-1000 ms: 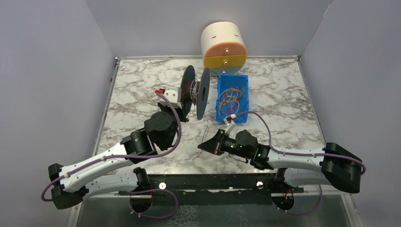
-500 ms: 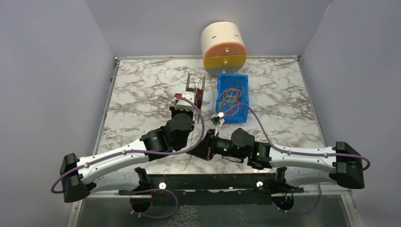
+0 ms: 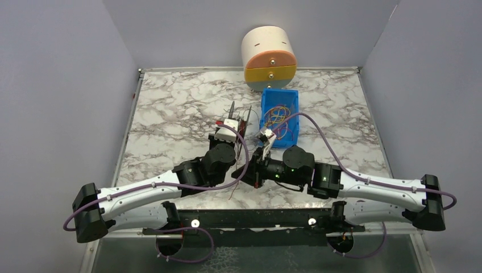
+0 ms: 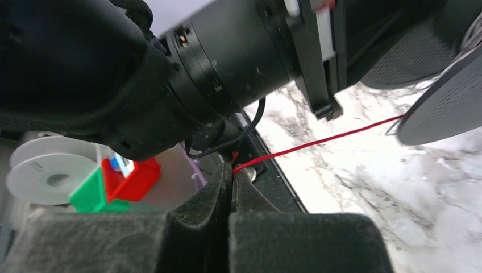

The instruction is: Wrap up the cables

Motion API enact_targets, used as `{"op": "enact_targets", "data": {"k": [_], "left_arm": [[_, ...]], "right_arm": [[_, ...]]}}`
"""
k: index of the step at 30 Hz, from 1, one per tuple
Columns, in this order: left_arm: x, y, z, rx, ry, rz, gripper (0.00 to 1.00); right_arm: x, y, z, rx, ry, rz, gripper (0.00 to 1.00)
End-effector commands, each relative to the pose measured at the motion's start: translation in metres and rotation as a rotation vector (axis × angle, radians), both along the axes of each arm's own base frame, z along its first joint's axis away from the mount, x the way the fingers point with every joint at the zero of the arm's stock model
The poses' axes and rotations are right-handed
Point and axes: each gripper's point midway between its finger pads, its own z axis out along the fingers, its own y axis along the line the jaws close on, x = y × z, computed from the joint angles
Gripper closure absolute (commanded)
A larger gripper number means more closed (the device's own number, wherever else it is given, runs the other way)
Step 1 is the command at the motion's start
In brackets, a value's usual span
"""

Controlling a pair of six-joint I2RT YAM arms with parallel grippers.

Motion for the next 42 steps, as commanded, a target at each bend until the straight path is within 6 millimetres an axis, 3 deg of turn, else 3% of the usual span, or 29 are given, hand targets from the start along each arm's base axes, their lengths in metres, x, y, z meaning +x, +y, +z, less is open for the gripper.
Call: {"op": "enact_targets", "data": {"k": [1, 6, 12, 22, 29, 32, 38, 42], "left_arm": [[-0.003, -0.006, -0.016, 0.004, 0.028, -0.052, 1.00], [-0.011, -0.012, -0.031, 0.035, 0.061, -0.140, 1.00], [-0.024, -0.016, -0.034, 0.043, 0.090, -0.240, 1.00], [-0.051, -0.030, -0.031, 0.139, 0.183, -0.466, 1.00], [-0.075, -0.028, -0.023, 0.156, 0.197, -0.621, 1.00], [-0.085, -0.024, -0.027, 0.196, 0.212, -0.681, 1.00], [-0.097, -0.027, -0.027, 0.219, 0.215, -0.776, 1.00], [-0.103, -0.028, -0.018, 0.205, 0.187, -0.816, 1.00]], "right_arm": [[-0.003, -0.008, 0.035, -0.027, -0.122, 0.032, 0.99], [0.018, -0.019, 0.040, -0.126, -0.210, -0.052, 0.99], [0.051, -0.036, 0.038, -0.227, -0.306, -0.160, 0.99], [0.101, -0.055, -0.002, -0.465, -0.349, -0.075, 0.99], [0.101, -0.061, -0.033, -0.588, -0.395, 0.049, 0.99], [0.113, -0.072, -0.052, -0.624, -0.502, 0.014, 0.99], [0.124, -0.082, -0.062, -0.663, -0.611, -0.005, 0.99], [0.117, -0.085, -0.070, -0.667, -0.636, 0.040, 0.99]]}}
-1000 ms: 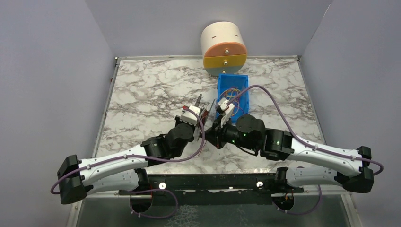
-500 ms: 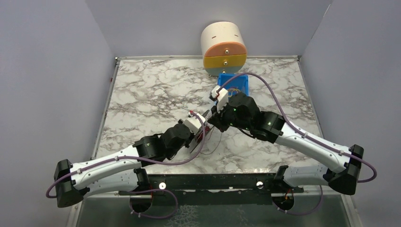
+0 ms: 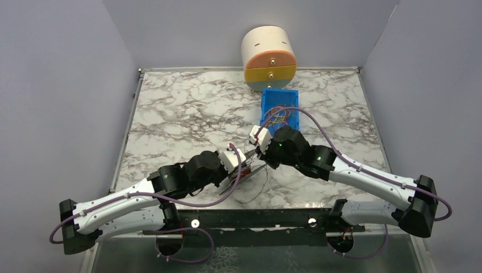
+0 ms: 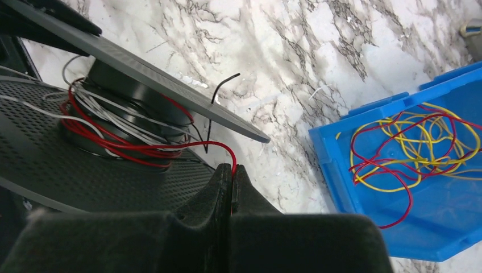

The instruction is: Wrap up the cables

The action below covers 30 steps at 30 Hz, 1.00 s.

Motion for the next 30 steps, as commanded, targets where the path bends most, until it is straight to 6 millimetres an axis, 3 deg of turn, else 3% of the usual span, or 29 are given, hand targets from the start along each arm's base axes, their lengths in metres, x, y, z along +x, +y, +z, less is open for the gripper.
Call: {"op": "enact_targets", "data": {"k": [1, 8, 20, 28, 30], "left_arm": [[-0.008, -0.014, 0.047, -0.138, -0.061, -0.102, 1.00], [-0.032, -0.018, 0.071, -0.223, -0.079, -0.254, 1.00], [-0.077, -0.017, 0.125, -0.395, -0.125, -0.493, 1.00], [-0.104, -0.013, 0.158, -0.501, -0.160, -0.623, 1.00], [-0.107, -0.013, 0.166, -0.533, -0.171, -0.640, 1.00]], "right_arm": [[0.006, -0.001, 0.015, 0.037, -0.109, 0.043, 0.99], [-0.008, -0.009, 0.005, 0.064, -0.080, 0.084, 0.99], [-0.081, -0.010, 0.032, 0.297, 0.028, 0.330, 0.99], [-0.131, -0.011, 0.063, 0.457, 0.057, 0.561, 0.99], [-0.134, -0.010, 0.065, 0.480, 0.054, 0.576, 0.99]]}}
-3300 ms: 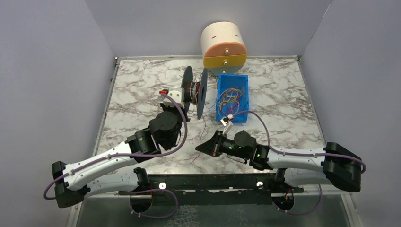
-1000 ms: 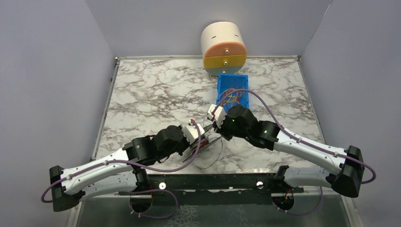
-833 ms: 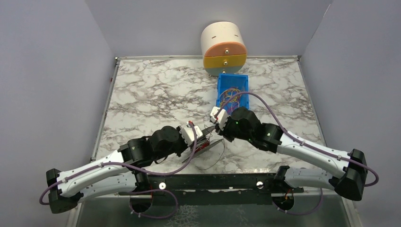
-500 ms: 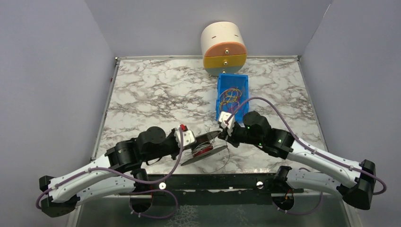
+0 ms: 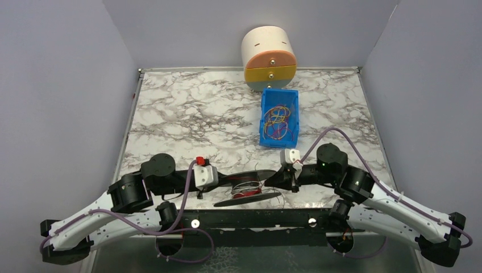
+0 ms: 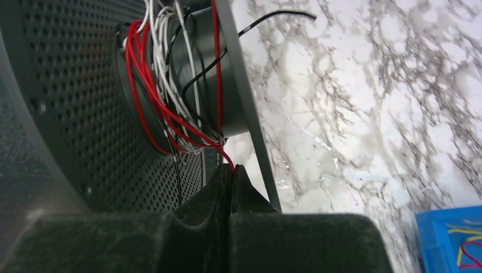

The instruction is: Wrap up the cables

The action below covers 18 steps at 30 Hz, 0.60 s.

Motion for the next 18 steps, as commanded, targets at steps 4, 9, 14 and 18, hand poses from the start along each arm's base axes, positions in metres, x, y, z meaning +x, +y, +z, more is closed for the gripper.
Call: {"op": "enact_targets", "data": {"k": [4, 9, 14, 18], "left_arm": [[-0.026, -0.005, 0.078, -0.271, -0.085, -0.145, 1.00], [-0.025, -0.009, 0.095, -0.350, -0.090, -0.138, 1.00], [-0.015, -0.008, 0.113, -0.467, -0.091, -0.073, 1.00], [-0.008, -0.011, 0.118, -0.539, -0.072, -0.036, 1.00]], "right_arm": [[-0.028, 0.007, 0.020, 0.135, 0.008, 0.160, 0.99], [-0.028, 0.011, 0.031, 0.217, -0.011, 0.162, 0.99], [-0.025, 0.011, 0.041, 0.313, -0.026, 0.128, 0.99], [-0.018, 0.013, 0.049, 0.375, -0.033, 0.091, 0.99]]}}
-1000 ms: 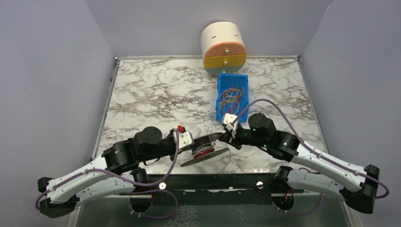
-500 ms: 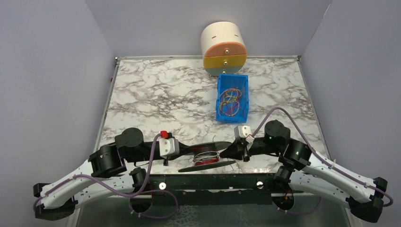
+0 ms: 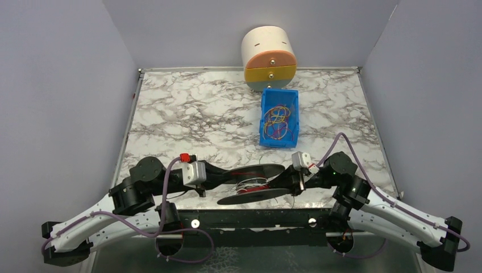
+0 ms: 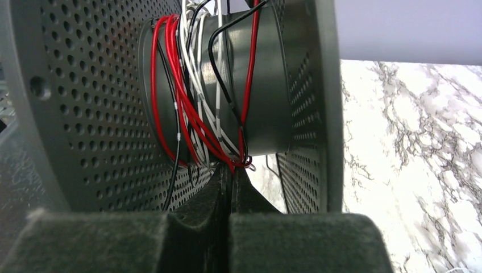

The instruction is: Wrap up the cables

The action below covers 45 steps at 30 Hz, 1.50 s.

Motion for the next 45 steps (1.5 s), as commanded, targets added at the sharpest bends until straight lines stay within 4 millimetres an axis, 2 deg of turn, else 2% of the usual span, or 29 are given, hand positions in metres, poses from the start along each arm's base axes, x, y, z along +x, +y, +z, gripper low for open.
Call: {"op": "enact_targets", "data": {"k": [1, 6, 9, 13, 18, 29, 32, 33, 45], "left_arm": [[0.002, 0.000, 0.070, -0.304, -0.037, 0.018, 1.00], [0.006, -0.003, 0.076, -0.354, -0.021, 0.031, 1.00], [0.010, -0.002, 0.078, -0.367, -0.017, 0.053, 1.00], [0.012, 0.003, 0.083, -0.386, -0.018, 0.073, 1.00], [0.012, 0.006, 0.088, -0.397, -0.026, 0.081, 1.00], [0.011, 0.017, 0.098, -0.423, -0.045, 0.102, 1.00], [0.010, 0.021, 0.100, -0.433, -0.043, 0.104, 1.00], [0.011, 0.022, 0.101, -0.437, -0.043, 0.107, 1.00], [0.011, 0.025, 0.107, -0.473, -0.044, 0.116, 1.00]], "right_arm": [[0.012, 0.005, 0.021, 0.122, -0.008, -0.057, 0.99], [0.026, 0.008, 0.031, 0.171, -0.021, -0.123, 0.99], [0.032, 0.008, 0.032, 0.180, -0.031, -0.153, 0.94], [0.034, 0.008, 0.030, 0.172, -0.032, -0.167, 0.86], [0.034, 0.007, 0.027, 0.164, -0.028, -0.173, 0.84], [0.033, 0.002, 0.023, 0.156, -0.018, -0.186, 0.85], [0.034, 0.002, 0.021, 0.151, -0.015, -0.187, 0.96], [0.033, 0.002, 0.021, 0.150, -0.015, -0.184, 0.97], [0.030, 0.007, 0.013, 0.128, 0.004, -0.150, 0.97]]}}
